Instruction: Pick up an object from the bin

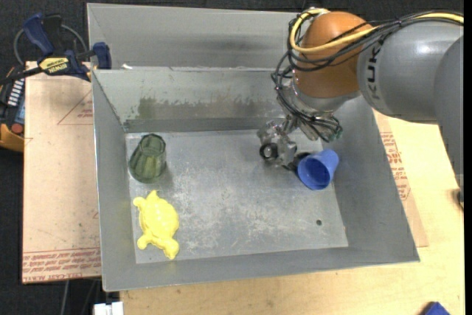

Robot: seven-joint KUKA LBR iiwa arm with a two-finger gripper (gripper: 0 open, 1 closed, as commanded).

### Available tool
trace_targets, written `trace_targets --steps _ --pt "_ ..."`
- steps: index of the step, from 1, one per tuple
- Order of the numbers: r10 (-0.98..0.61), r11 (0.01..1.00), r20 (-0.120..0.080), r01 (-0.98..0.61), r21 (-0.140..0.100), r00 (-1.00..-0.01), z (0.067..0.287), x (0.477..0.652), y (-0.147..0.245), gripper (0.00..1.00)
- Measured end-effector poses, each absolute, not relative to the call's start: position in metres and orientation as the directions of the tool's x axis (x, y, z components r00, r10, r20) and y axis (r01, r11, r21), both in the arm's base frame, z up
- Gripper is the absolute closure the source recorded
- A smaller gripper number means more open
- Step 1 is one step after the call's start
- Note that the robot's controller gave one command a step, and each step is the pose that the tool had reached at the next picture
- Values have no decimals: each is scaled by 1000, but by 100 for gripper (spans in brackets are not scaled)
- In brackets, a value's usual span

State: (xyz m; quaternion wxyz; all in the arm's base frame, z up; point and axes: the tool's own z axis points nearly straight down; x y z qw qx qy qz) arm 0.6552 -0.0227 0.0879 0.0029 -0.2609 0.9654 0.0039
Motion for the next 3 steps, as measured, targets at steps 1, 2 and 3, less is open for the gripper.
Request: trace_targets --steps 1,2,3 --pt "-504 864 -6 -504 7 -864 104 654 -23 100" --pt "-503 864 -11 -503 4 -864 116 656 -22 100" --pt "-503 864 -12 -503 4 -864 123 656 -22 100"
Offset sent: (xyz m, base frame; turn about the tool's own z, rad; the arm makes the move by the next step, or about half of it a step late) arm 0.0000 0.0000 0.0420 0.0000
